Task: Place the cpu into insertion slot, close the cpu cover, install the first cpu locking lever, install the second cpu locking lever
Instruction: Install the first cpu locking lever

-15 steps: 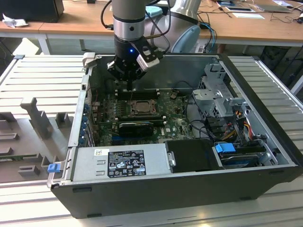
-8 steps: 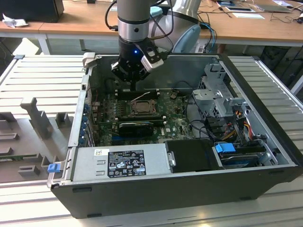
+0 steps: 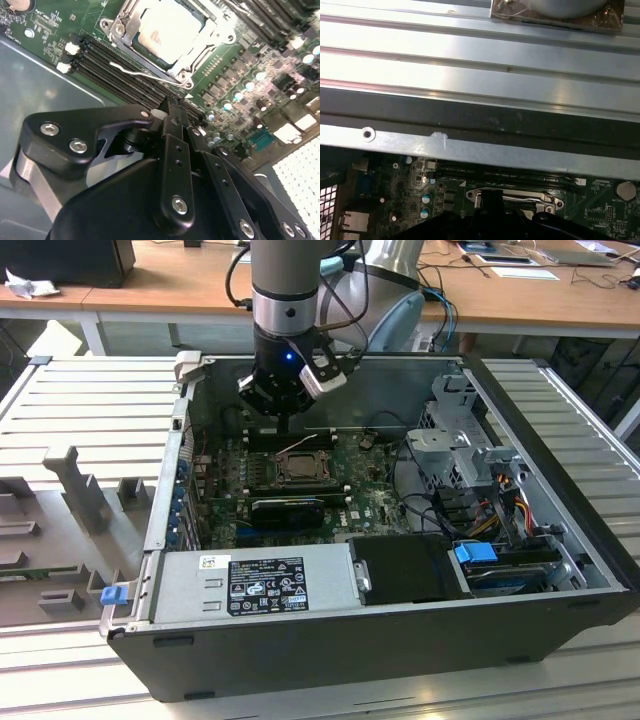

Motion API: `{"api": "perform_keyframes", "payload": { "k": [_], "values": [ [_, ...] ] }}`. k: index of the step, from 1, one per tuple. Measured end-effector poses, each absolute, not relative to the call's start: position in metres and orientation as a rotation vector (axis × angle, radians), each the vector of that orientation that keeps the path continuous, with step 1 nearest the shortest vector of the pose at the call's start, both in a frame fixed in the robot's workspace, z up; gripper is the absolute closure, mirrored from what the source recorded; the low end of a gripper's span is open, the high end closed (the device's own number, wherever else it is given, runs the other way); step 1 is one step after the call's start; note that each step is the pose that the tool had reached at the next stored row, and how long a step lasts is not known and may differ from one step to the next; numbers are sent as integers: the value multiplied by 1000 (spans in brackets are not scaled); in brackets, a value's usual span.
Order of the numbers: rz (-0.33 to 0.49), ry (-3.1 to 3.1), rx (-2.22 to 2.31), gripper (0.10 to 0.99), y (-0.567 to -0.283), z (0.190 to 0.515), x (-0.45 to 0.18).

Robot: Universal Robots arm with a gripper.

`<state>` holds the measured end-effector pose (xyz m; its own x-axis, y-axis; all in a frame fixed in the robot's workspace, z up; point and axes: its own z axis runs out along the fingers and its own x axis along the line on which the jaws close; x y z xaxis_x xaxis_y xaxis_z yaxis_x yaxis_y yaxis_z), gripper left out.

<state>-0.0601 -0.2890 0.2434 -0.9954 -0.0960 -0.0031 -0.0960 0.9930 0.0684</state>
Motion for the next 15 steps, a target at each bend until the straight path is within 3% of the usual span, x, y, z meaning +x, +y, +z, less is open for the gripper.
{"api": "perform_keyframes", "payload": {
  "k": [15],
  "values": [
    [-108, -3137, 144, 980, -285, 232, -41]
  ]
}}
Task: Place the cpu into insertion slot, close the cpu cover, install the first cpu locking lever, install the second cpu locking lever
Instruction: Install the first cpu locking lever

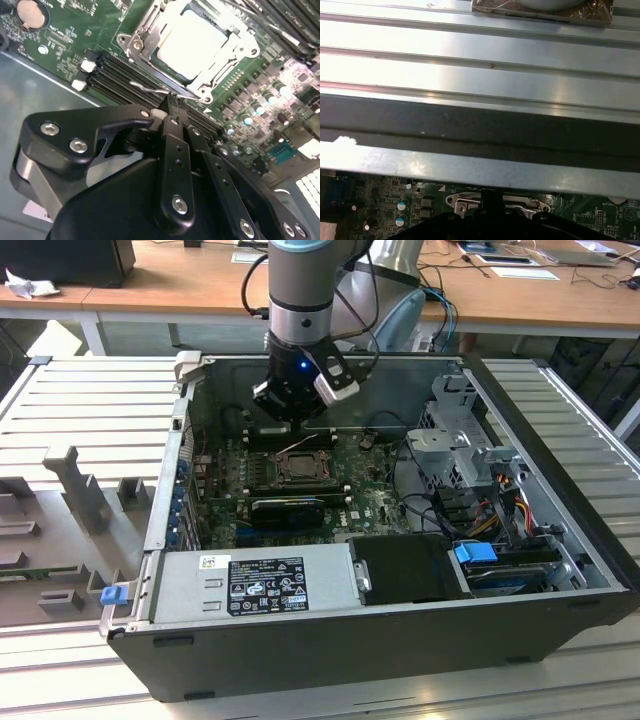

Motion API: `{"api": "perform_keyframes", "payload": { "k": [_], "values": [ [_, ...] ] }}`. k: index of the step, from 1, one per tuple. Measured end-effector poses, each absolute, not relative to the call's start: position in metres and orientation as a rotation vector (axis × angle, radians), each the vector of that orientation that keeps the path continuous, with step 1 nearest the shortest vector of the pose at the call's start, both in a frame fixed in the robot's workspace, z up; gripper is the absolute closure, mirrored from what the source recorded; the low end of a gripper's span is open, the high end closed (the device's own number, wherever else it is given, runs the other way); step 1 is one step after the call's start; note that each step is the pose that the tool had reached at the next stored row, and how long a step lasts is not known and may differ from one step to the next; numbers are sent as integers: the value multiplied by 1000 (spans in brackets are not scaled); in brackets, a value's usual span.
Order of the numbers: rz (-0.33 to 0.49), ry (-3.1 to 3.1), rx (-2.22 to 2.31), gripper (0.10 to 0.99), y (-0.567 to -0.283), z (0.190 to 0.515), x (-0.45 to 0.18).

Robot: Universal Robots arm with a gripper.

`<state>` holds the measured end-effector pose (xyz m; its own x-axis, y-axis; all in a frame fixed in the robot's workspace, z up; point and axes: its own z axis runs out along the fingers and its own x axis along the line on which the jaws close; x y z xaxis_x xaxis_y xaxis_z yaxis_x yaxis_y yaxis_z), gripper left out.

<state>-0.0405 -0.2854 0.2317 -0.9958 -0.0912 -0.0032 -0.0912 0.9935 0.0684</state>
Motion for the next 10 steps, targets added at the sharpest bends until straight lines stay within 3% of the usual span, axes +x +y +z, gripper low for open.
{"api": "perform_keyframes", "payload": {
  "k": [10],
  "values": [
    [108, 3137, -136, 980, -282, 225, -32]
  ]
}}
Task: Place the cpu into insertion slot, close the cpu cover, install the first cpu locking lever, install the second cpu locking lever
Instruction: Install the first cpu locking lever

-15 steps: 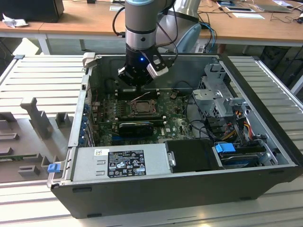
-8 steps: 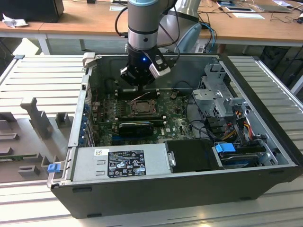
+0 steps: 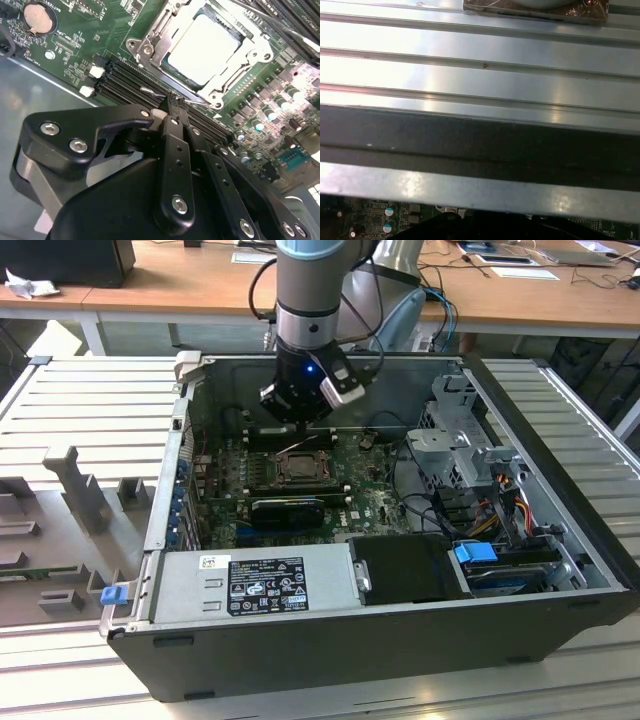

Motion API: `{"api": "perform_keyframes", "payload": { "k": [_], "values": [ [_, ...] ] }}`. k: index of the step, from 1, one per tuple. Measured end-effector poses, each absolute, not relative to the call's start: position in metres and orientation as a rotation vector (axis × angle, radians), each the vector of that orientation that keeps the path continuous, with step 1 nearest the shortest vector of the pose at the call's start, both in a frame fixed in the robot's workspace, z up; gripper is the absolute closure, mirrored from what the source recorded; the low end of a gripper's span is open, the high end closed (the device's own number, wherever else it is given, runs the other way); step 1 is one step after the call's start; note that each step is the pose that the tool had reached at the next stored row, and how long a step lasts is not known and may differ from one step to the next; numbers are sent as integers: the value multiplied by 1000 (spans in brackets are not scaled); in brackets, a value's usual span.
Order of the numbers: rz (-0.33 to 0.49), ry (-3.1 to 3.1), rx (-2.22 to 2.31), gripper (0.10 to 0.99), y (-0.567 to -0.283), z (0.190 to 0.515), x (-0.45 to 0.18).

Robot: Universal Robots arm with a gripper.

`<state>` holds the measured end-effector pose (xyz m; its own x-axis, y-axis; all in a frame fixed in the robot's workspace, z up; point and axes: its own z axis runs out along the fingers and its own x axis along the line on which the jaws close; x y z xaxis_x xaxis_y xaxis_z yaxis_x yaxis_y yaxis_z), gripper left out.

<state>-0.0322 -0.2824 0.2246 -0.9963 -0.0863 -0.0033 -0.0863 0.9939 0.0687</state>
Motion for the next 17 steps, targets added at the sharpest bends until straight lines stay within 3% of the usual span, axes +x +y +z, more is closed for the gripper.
{"api": "perform_keyframes", "payload": {
  "k": [17],
  "values": [
    [108, 3137, -133, 980, -281, 213, -18]
  ]
}}
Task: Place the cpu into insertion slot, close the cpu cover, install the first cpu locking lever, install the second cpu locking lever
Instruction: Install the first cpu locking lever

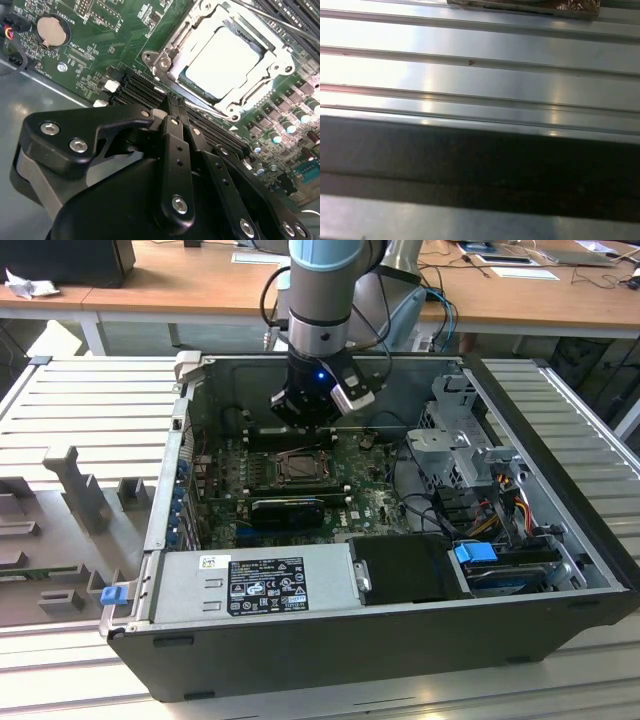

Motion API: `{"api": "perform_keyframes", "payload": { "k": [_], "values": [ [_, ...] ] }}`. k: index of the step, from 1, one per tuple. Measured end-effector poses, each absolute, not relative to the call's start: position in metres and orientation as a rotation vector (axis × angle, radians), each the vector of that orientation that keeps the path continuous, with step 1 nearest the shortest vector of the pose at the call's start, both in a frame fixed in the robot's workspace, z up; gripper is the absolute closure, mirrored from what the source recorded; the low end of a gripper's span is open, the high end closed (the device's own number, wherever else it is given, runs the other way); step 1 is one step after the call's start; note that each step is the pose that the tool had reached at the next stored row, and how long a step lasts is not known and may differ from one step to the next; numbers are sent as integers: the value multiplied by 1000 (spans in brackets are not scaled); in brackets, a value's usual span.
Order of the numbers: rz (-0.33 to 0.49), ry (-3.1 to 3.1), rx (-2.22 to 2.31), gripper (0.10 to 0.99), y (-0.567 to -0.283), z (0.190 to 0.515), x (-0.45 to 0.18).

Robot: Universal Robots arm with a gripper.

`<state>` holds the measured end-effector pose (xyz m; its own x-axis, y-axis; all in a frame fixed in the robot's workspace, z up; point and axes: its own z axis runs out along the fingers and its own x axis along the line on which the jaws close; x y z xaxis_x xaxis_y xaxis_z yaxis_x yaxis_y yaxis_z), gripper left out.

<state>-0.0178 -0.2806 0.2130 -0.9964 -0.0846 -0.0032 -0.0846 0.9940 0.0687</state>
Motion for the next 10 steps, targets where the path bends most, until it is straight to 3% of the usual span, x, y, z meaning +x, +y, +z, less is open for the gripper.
{"api": "perform_keyframes", "payload": {
  "k": [10],
  "values": [
    [101, 3137, -106, 980, -281, 207, -17]
  ]
}}
